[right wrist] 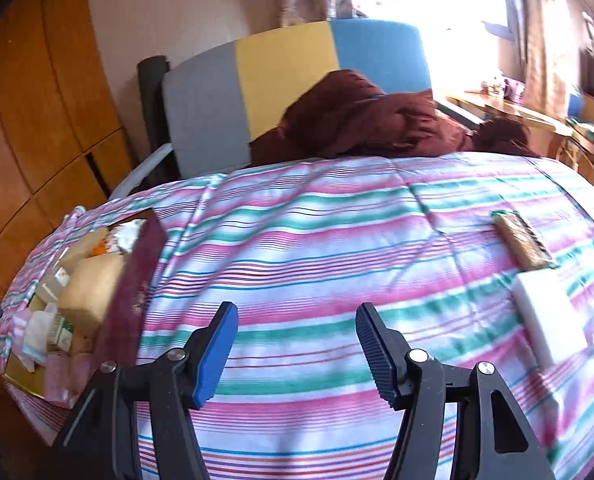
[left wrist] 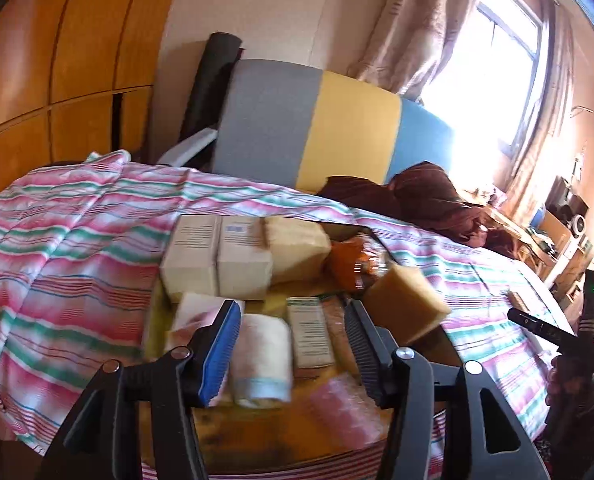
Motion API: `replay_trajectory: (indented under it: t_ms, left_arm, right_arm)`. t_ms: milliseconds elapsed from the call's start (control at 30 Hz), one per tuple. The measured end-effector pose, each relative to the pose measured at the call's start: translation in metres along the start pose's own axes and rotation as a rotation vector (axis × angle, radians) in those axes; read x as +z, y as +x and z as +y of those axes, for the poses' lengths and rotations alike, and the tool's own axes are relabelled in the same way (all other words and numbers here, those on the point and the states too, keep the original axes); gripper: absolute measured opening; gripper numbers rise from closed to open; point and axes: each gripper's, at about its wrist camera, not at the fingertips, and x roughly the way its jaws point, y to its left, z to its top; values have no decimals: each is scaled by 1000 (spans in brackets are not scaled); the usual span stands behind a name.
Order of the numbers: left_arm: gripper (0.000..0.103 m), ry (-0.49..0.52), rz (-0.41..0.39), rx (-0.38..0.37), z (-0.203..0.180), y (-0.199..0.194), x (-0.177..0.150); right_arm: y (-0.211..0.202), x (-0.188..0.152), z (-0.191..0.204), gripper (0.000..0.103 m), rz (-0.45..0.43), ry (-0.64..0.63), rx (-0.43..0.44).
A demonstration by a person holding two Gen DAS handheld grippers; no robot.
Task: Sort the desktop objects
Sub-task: 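Move both tools back toward the remaining items on the bed, then grasp the second green-wrapped cracker pack with the left tool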
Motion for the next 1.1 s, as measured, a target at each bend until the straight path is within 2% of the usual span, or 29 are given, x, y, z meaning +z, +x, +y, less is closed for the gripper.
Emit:
replay_trajectory:
  t_ms: [233, 433, 667, 800, 900, 1100]
  left_arm:
    - [57, 114, 56, -144, -74, 22, 4]
    - [57, 223, 132, -277, -152, 48, 1]
    - [59, 282, 313, -444, -246, 97, -3]
    - [62, 333, 412, -480, -297, 127, -5]
    - [62, 344, 473, -494, -328, 150, -6]
    - [62, 336, 588, -513, -385, 200, -4]
  right_arm:
    - [-30, -13, -100, 72, -41, 129, -155]
    - [-34, -27, -159, 78, -26, 196, -216]
    - [-14, -29, -182, 83, -16, 195, -201]
    - [-5, -29, -187, 89, -19, 167, -202]
    - [-1, -32, -197, 90, -26, 187, -207]
    - [-12, -33, -215, 90, -106, 263, -150]
